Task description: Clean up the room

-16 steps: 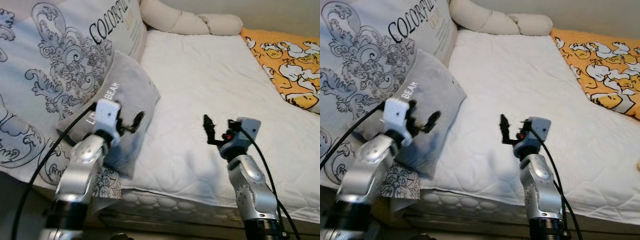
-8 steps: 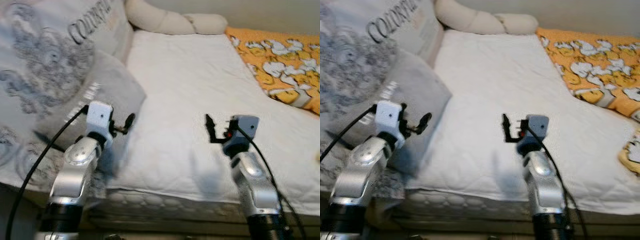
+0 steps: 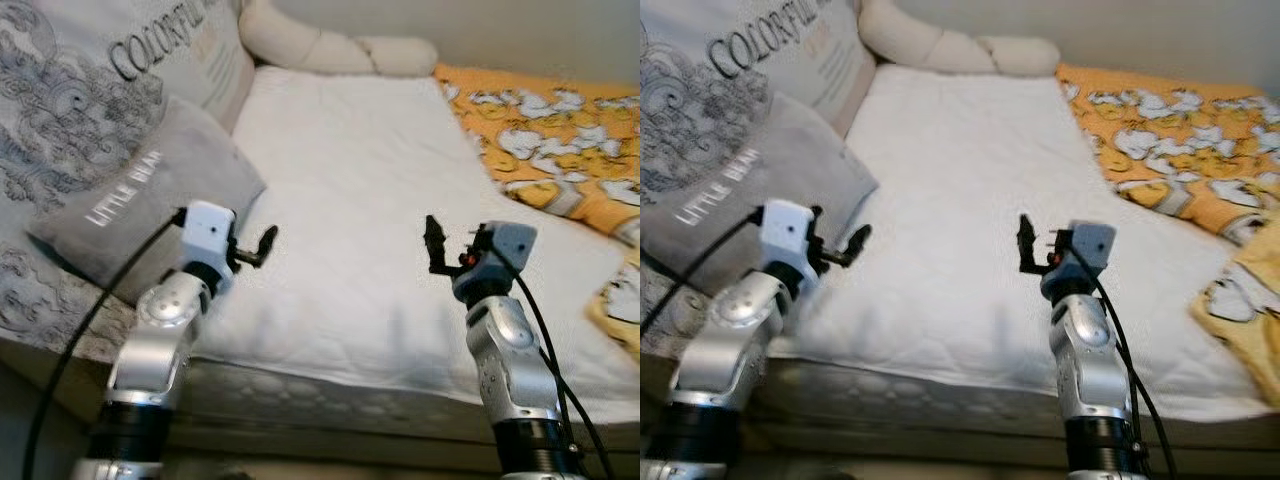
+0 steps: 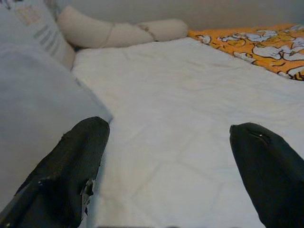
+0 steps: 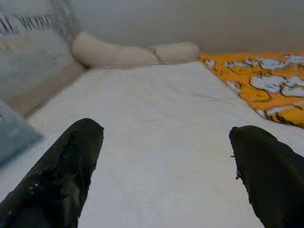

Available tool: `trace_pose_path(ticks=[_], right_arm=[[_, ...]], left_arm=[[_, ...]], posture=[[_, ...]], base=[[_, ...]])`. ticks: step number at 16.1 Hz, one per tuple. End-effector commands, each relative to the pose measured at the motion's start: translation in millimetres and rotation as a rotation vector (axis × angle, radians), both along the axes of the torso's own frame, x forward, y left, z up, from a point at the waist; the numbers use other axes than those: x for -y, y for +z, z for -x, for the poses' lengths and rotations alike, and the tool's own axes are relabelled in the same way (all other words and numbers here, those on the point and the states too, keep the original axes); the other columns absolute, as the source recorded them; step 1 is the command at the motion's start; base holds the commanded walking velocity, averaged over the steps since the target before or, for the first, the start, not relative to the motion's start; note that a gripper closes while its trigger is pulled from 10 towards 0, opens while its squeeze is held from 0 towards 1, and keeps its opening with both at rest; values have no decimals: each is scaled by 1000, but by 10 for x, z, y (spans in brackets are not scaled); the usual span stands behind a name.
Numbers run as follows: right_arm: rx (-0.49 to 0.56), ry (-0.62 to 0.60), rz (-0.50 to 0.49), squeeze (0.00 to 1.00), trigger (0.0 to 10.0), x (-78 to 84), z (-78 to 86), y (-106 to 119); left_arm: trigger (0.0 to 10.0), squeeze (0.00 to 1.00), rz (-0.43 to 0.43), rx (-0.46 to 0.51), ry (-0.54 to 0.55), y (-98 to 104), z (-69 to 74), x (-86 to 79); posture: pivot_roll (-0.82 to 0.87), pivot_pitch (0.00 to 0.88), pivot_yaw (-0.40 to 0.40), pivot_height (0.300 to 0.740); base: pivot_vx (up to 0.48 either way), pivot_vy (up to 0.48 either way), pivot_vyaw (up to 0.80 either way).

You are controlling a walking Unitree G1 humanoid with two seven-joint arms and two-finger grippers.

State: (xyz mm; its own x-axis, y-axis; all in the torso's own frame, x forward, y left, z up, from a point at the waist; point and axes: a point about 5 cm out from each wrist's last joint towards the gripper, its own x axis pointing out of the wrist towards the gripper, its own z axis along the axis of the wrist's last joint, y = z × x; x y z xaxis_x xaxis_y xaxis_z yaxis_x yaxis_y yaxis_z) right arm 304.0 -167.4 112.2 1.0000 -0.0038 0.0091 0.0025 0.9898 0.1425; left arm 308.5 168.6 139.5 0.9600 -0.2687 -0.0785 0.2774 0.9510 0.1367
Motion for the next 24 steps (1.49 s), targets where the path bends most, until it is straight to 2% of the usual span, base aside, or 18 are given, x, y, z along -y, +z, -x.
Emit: trace_pose_path(ticks=[1, 3, 4, 6, 8, 10, 13, 14, 15, 24], right_arm=[[38, 33, 84, 1000, 10000, -42, -23, 57], [73, 43, 89, 1000, 10000, -46, -25, 78], [61, 35, 51, 1000, 10000, -28, -38, 71], [44, -14, 74, 1000, 10000, 23, -54, 68], [6, 22, 151, 1000, 10000, 6, -57, 2], [24, -17, 127, 1000, 10000, 37, -42, -26], [-15, -37, 108, 1000, 10000, 89, -30, -78], [-60, -56, 62, 1000, 10000, 106, -19, -126], [-85, -72, 31, 1000, 10000, 123, -9, -160], [-109, -31, 21, 1000, 10000, 70, -7, -208]], left_arm=[[10000, 1000, 3, -13, 26, -24, -5, -56], [10000, 1000, 3, -18, 34, -41, -4, -66], [10000, 1000, 2, -26, 40, -70, 3, -70], [10000, 1000, 0, -43, 70, -119, 8, -101], [10000, 1000, -2, -53, 93, -153, 10, -142], [10000, 1000, -2, -54, 95, -159, 13, -142], [10000, 1000, -4, -58, 98, -176, 23, -134], [10000, 1000, -4, -58, 100, -183, 23, -134], [10000, 1000, -5, -59, 104, -188, 29, -131], [10000, 1000, -6, -55, 128, -206, 22, -142]], posture=[[18, 0, -62, 740], [17, 0, -63, 740], [15, 0, -61, 740], [14, 0, -59, 740], [10, 0, -56, 740], [11, 0, -56, 740], [9, 0, -54, 740], [9, 0, -54, 740], [8, 0, -53, 740], [3, 0, -51, 740]], base=[[0, -352, 0], [0, -352, 0], [0, -349, 0], [0, -349, 0], [0, -347, 0], [0, -345, 672], [0, -350, 781], [0, -349, 413], [0, -352, 0], [0, -349, 0]])
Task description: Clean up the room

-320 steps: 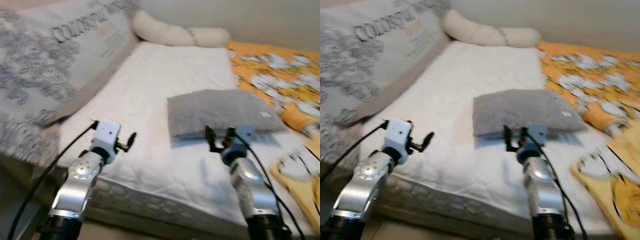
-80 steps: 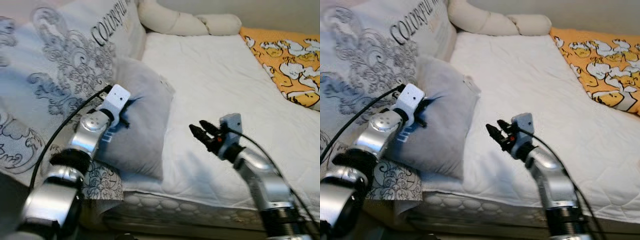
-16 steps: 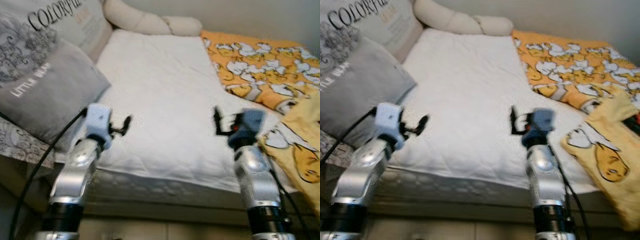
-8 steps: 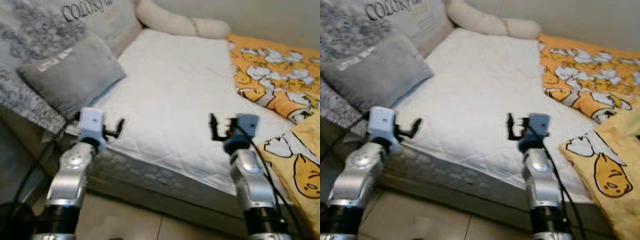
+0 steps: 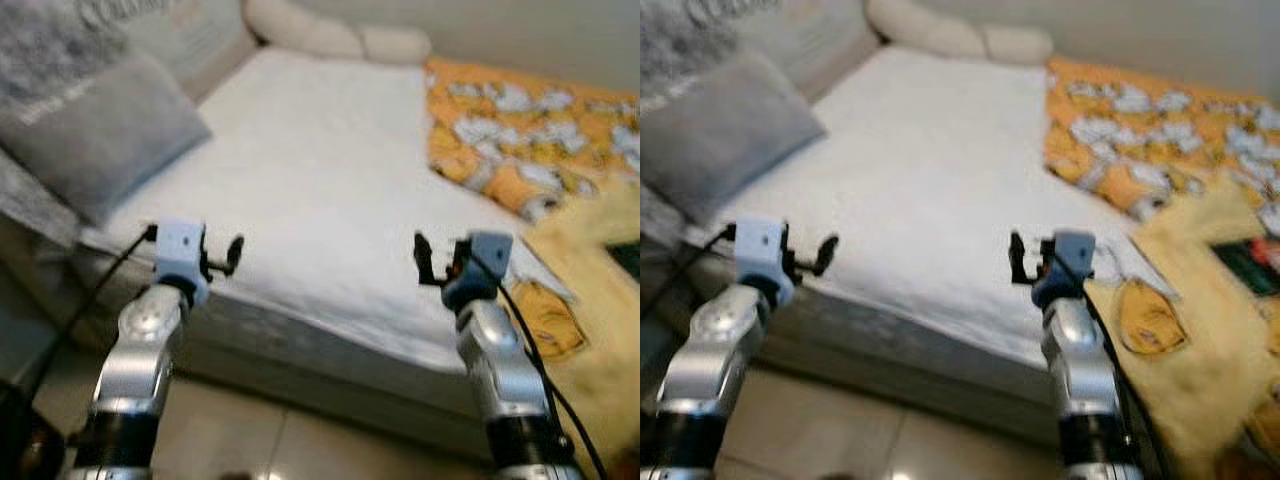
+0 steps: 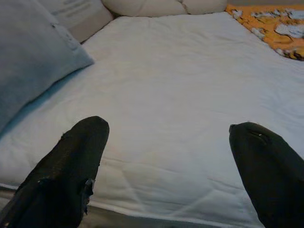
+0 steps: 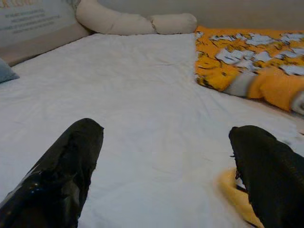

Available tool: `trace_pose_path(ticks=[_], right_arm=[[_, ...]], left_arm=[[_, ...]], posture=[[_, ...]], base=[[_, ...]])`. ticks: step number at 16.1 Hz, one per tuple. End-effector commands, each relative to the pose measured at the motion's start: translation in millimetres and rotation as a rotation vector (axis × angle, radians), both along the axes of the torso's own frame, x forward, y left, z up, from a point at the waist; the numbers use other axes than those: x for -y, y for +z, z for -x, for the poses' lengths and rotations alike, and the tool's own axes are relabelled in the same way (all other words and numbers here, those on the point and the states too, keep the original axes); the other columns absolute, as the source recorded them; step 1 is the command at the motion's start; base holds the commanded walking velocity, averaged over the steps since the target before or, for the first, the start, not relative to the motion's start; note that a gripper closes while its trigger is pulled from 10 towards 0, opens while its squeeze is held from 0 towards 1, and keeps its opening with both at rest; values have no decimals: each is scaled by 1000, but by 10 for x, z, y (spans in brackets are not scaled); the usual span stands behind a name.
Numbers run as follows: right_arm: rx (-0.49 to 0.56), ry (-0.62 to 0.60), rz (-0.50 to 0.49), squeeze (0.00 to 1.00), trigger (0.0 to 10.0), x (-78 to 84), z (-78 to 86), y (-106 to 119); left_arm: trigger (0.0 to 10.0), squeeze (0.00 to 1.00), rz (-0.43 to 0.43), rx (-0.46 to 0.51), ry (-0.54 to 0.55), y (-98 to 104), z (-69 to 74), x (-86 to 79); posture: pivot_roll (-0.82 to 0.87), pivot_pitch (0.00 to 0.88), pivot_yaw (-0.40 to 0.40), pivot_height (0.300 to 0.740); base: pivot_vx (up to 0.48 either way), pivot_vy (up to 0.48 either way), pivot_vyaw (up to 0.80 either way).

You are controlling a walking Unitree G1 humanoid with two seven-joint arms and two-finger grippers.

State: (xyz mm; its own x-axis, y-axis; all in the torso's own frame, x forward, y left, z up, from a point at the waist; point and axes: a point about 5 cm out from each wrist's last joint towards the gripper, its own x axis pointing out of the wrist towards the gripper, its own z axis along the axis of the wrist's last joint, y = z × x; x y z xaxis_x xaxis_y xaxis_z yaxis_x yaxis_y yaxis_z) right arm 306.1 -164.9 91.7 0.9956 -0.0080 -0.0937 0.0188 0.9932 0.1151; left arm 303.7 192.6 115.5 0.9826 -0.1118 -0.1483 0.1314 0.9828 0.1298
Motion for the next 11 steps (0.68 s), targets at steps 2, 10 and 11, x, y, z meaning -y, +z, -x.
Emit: trace_pose_path(ticks=[2, 10, 11], right_arm=[[-9, -25, -17, 1000, 10000, 87, 14, -8], [-9, -13, 4, 1000, 10000, 59, 21, -13], [-4, -16, 10, 1000, 10000, 67, 20, -10]], left_arm=[[10000, 1000, -1, 16, -35, 32, -32, 108], [10000, 1000, 2, 15, -41, 18, -36, 128], [10000, 1000, 1, 15, -42, 18, -37, 131]], posture=[[3, 0, -50, 740], [1, 0, -48, 740], [0, 0, -48, 740]], base=[[0, -347, 0], [0, -348, 0], [0, -349, 0]])
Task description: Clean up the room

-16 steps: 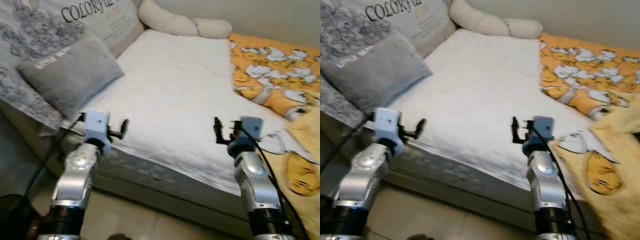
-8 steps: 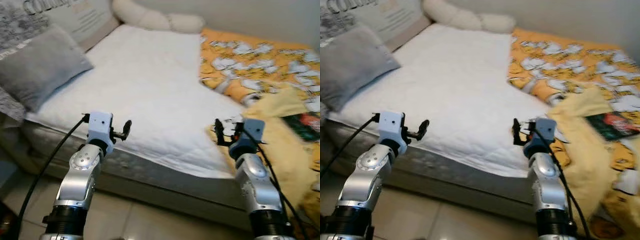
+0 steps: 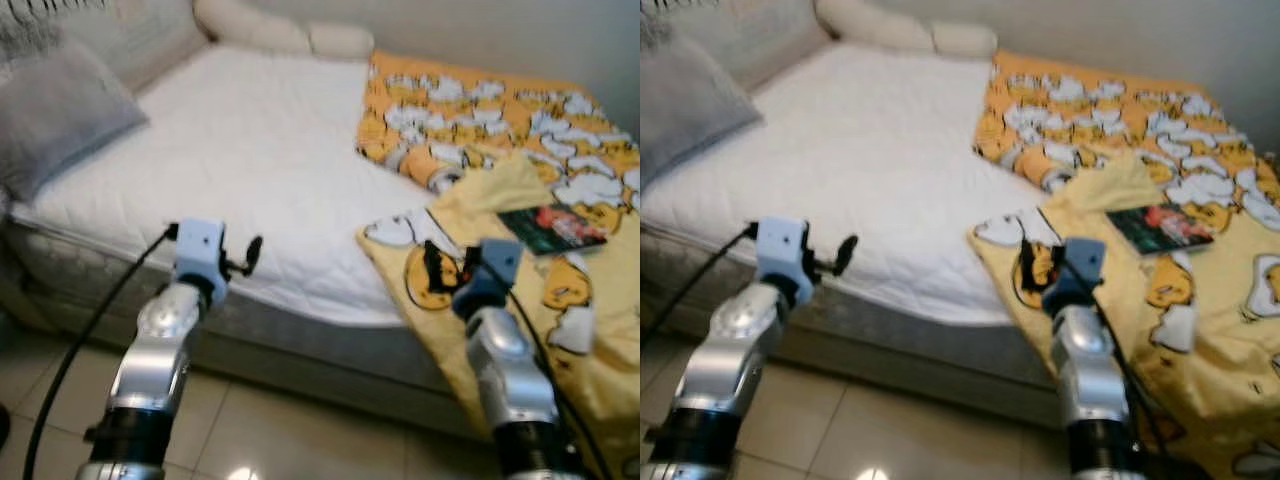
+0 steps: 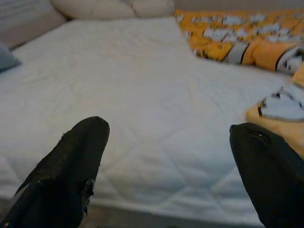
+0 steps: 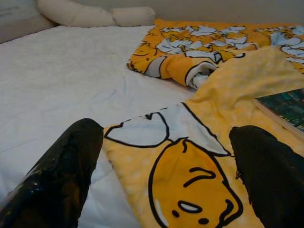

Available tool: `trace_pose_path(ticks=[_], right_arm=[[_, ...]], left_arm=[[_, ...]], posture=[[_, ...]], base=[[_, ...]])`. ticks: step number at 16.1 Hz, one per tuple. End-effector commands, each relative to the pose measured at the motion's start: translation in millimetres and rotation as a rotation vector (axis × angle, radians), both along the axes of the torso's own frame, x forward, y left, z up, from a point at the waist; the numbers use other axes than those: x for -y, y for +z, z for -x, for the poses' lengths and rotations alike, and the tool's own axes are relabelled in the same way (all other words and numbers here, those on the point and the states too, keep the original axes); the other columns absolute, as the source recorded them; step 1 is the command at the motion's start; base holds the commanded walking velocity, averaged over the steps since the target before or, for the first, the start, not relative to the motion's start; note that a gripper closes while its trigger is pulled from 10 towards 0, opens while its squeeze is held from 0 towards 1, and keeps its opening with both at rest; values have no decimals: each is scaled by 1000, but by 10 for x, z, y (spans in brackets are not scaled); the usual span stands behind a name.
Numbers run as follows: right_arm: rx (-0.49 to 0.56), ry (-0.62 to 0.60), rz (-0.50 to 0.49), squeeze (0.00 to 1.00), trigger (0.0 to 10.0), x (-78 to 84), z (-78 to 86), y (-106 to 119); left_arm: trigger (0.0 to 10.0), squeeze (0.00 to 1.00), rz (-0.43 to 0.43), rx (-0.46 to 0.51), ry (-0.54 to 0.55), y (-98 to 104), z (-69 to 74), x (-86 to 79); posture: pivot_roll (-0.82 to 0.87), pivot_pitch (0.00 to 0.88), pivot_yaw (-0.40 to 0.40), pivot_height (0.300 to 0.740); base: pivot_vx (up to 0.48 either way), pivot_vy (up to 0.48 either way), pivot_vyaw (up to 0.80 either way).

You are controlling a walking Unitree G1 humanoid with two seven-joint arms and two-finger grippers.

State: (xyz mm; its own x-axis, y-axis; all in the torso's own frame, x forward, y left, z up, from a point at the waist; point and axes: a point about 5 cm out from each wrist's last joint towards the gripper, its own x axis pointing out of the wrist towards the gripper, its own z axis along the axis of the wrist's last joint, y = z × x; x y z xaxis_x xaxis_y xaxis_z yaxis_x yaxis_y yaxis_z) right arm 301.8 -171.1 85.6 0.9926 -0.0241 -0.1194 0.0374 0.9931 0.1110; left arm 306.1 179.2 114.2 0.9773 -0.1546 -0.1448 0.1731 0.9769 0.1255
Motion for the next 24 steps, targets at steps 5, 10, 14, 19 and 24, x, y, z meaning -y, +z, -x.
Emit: trace_pose_path(ticks=[5, 10, 14, 19, 24], right_arm=[[-3, -27, 2, 1000, 10000, 45, -26, 25], [-15, -50, -55, 1000, 10000, 25, -40, 24], [-15, -58, -58, 1000, 10000, 35, -51, 38], [-12, -63, -21, 1000, 10000, 49, -58, 47], [46, -76, -28, 1000, 10000, 44, -86, 117]], left_arm=[[10000, 941, -5, 3, 27, 16, -17, -18], [10000, 886, 5, 15, 13, 22, -18, -9], [10000, 631, 13, 24, 23, 41, -24, -1], [10000, 451, 19, 20, 64, 54, -59, -65], [10000, 467, 30, 26, 66, 63, -78, -91]], posture=[[0, 0, -49, 740], [0, 0, -49, 740], [0, 0, -50, 740], [2, 0, -52, 740], [0, 0, -50, 740]], base=[[0, -201, 0], [0, 0, -480], [0, 0, -200], [0, 0, -800], [48, 0, -800]])
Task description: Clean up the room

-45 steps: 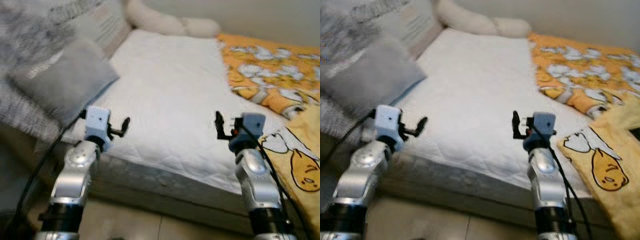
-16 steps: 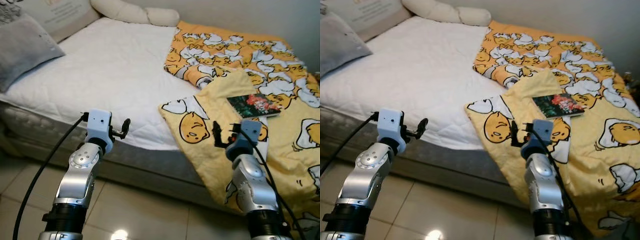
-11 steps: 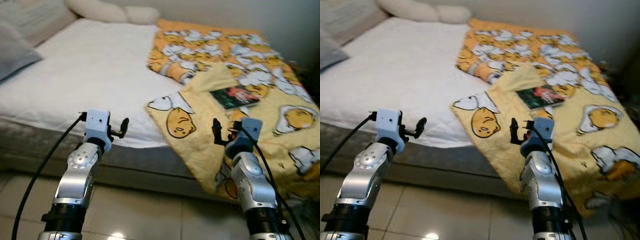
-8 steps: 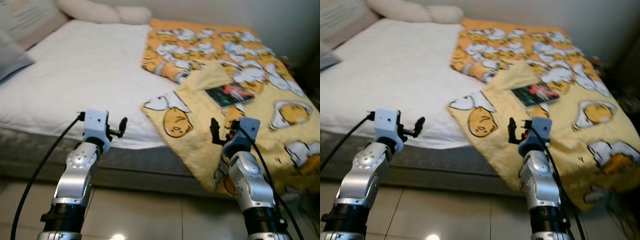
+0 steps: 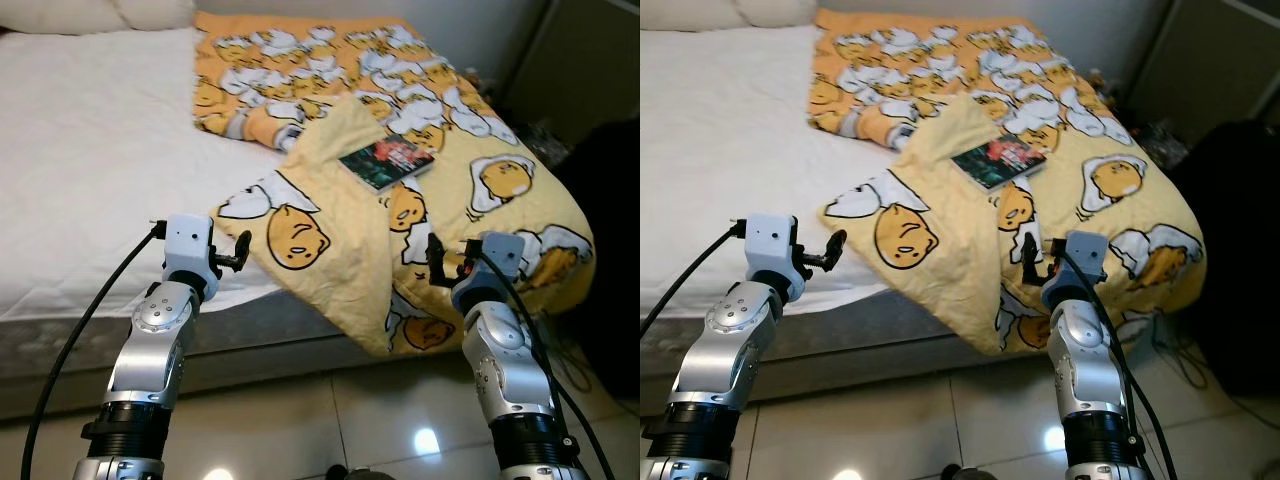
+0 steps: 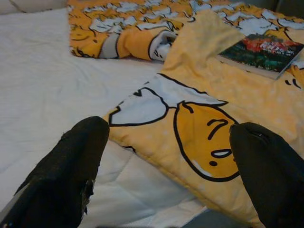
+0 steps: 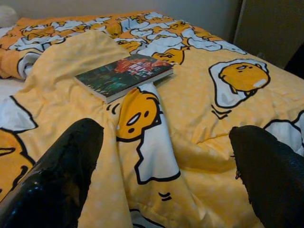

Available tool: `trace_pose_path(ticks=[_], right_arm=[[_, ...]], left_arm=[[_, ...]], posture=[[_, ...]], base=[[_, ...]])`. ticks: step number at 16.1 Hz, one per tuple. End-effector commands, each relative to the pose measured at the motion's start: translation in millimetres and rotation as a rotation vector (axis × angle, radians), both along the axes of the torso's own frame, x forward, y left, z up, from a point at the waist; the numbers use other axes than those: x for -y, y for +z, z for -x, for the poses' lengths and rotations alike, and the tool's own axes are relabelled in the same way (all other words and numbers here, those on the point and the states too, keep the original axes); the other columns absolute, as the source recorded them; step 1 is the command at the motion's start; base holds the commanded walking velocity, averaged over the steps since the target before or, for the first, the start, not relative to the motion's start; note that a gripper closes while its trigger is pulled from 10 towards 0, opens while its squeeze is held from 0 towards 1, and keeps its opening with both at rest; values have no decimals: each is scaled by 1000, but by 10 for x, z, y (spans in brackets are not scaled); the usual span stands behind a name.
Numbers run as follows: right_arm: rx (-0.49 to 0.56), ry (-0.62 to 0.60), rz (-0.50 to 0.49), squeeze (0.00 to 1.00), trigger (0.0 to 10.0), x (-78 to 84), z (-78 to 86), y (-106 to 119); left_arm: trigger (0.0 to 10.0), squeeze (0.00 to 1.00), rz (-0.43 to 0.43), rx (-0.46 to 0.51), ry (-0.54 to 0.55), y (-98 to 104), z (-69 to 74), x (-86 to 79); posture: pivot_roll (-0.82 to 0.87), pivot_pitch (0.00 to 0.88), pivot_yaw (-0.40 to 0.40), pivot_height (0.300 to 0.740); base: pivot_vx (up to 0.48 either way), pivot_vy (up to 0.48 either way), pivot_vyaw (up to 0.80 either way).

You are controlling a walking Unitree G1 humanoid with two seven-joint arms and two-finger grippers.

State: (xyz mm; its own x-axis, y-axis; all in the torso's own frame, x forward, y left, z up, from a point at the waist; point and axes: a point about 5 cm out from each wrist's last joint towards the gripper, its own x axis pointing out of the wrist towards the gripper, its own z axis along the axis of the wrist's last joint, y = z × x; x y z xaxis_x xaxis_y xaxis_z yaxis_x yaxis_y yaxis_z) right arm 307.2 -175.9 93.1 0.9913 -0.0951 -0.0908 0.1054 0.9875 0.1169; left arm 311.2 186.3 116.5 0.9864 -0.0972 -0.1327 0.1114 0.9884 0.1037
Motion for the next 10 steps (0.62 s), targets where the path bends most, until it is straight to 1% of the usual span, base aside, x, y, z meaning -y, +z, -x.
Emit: trace_pose_path(ticks=[1, 2, 3, 4, 5, 10], right_arm=[[20, 5, -43, 1000, 10000, -12, -35, 44], [17, -13, -34, 1000, 10000, -4, -33, 48], [-6, 35, -37, 1000, 10000, -46, -39, 33], [-6, 47, -44, 1000, 10000, -62, -35, 30], [-2, 71, -48, 0, 10000, -89, -32, 32], [-12, 83, -32, 0, 10000, -115, -38, 25]], left_arm=[[10000, 467, 8, 17, 5, 41, -28, -24], [10000, 471, 10, 17, 7, 43, -34, -34], [10000, 471, 10, 14, 13, 41, -42, -53], [10000, 467, 10, 12, 14, 38, -43, -59], [10000, 467, 11, 10, 16, 36, -47, -63], [10000, 478, 15, 9, 10, 29, -52, -65]], posture=[[0, 0, -50, 740], [1, 0, -52, 740], [1, 0, -52, 740], [1, 0, -52, 740], [0, 0, -50, 740], [-1, 0, -48, 740]], base=[[255, 0, -800], [296, 0, -800], [307, 0, -800], [307, 0, -638], [315, 0, 0], [369, 0, 0]])
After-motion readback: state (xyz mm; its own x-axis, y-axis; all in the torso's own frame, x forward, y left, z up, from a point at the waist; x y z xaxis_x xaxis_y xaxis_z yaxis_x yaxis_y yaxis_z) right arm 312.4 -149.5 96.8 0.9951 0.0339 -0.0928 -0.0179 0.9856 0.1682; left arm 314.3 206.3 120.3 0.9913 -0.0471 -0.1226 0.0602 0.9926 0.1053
